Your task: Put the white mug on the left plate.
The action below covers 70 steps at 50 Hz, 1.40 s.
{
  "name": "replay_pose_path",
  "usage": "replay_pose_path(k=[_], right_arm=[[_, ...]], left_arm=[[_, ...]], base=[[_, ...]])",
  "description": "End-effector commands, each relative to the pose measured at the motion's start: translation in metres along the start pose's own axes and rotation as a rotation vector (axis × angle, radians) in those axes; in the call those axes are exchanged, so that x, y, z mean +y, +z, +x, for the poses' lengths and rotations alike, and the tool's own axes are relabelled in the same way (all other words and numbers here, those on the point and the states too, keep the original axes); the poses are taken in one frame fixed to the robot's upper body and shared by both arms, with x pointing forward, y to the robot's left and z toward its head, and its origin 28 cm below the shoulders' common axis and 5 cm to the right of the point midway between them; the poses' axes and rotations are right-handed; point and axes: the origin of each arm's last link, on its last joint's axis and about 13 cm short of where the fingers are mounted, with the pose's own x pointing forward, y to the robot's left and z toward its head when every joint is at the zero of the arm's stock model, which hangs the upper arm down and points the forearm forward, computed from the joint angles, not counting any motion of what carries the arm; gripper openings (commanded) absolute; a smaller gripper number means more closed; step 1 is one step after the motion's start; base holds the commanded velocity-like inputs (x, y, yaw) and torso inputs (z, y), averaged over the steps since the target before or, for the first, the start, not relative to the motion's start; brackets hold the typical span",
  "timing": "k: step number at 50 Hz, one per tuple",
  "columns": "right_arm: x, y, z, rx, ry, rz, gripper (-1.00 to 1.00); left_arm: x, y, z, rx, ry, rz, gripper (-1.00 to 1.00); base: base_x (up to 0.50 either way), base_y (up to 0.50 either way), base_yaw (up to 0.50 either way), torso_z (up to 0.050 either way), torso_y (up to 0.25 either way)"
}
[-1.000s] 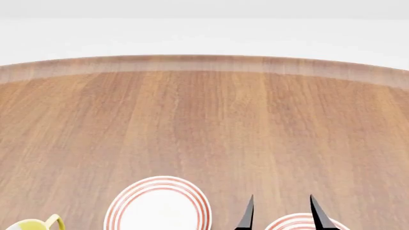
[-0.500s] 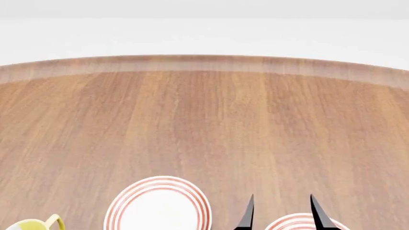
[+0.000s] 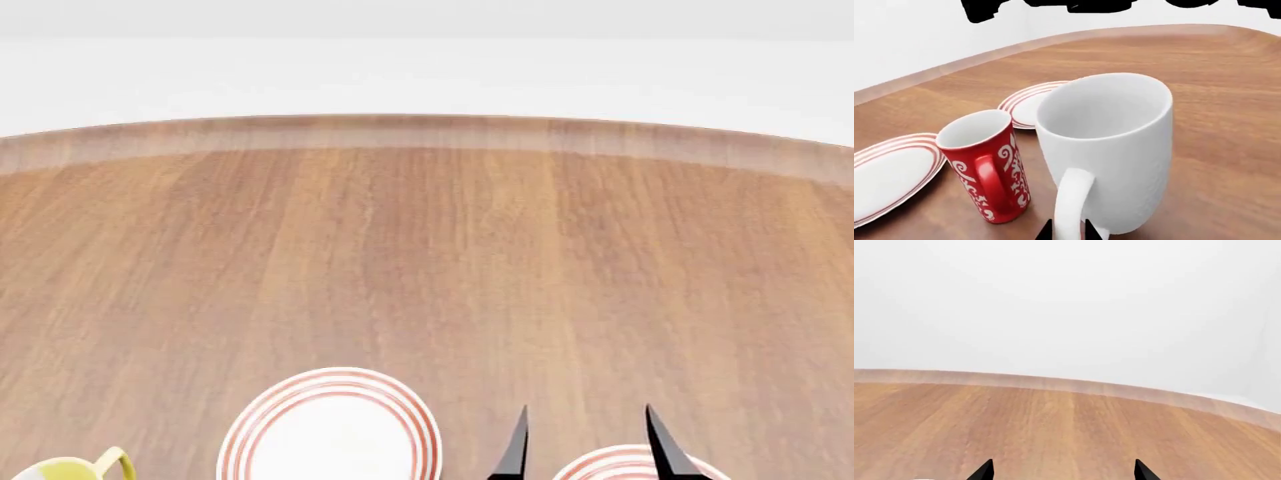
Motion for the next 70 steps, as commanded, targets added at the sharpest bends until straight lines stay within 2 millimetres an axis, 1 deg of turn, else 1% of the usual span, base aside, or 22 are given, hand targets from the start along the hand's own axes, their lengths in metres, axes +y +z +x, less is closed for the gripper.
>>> replay_pose_path(k=[1, 2, 3, 16, 23, 38, 49, 52, 57, 63, 65, 70], right_arm=[[0.001, 0.000, 0.000, 0.001, 0.002, 0.000, 1.00], [0.001, 0.000, 0.001, 0.001, 0.002, 0.000, 1.00], [0.001, 0.000, 0.001, 0.001, 0.002, 0.000, 1.00], [0.001, -0.002, 0.000, 0.004, -0.001, 0.005, 1.00], [0.000, -0.002, 0.000, 0.002, -0.005, 0.004, 1.00], [0.001, -0.003, 0.001, 0.005, -0.003, 0.005, 1.00], [0.000, -0.002, -0.001, 0.004, -0.004, 0.007, 1.00], [0.000, -0.002, 0.000, 0.003, -0.004, 0.008, 1.00], [0.001, -0.004, 0.000, 0.005, -0.002, 0.010, 1.00], [0.000, -0.005, 0.000, 0.009, -0.005, 0.010, 1.00], [0.000, -0.005, 0.000, 0.008, -0.005, 0.012, 1.00], [0.000, -0.006, 0.000, 0.009, -0.005, 0.015, 1.00]], left_arm=[[-0.003, 0.011, -0.008, -0.060, 0.034, 0.012, -1.00], [-0.004, 0.004, -0.008, -0.063, 0.038, 0.012, -1.00], [-0.004, 0.003, -0.008, -0.066, 0.040, 0.012, -1.00], [-0.003, 0.011, -0.015, -0.087, 0.073, 0.026, -1.00], [0.000, 0.020, -0.019, -0.120, 0.108, 0.048, -1.00], [0.007, 0.050, -0.035, -0.244, 0.220, 0.112, -1.00], [0.012, 0.065, -0.040, -0.309, 0.293, 0.109, -1.00], [0.018, 0.070, -0.040, -0.334, 0.343, 0.082, -1.00], [0.026, 0.069, -0.040, -0.334, 0.379, 0.078, -1.00], [0.036, 0.071, -0.038, -0.367, 0.457, 0.026, -1.00], [0.039, 0.075, -0.036, -0.396, 0.492, -0.007, -1.00], [0.054, 0.073, -0.022, -0.382, 0.571, -0.066, -1.00]], base=[[0.00, 0.00, 0.00, 0.000, 0.000], [0.00, 0.00, 0.00, 0.000, 0.000], [0.00, 0.00, 0.00, 0.000, 0.000], [0.00, 0.00, 0.00, 0.000, 0.001], [0.00, 0.00, 0.00, 0.000, 0.000], [0.00, 0.00, 0.00, 0.000, 0.000], [0.00, 0.00, 0.00, 0.000, 0.000], [0.00, 0.00, 0.00, 0.000, 0.000], [0.00, 0.00, 0.00, 0.000, 0.000], [0.00, 0.00, 0.00, 0.000, 0.000], [0.00, 0.00, 0.00, 0.000, 0.000], [0.00, 0.00, 0.00, 0.000, 0.000]])
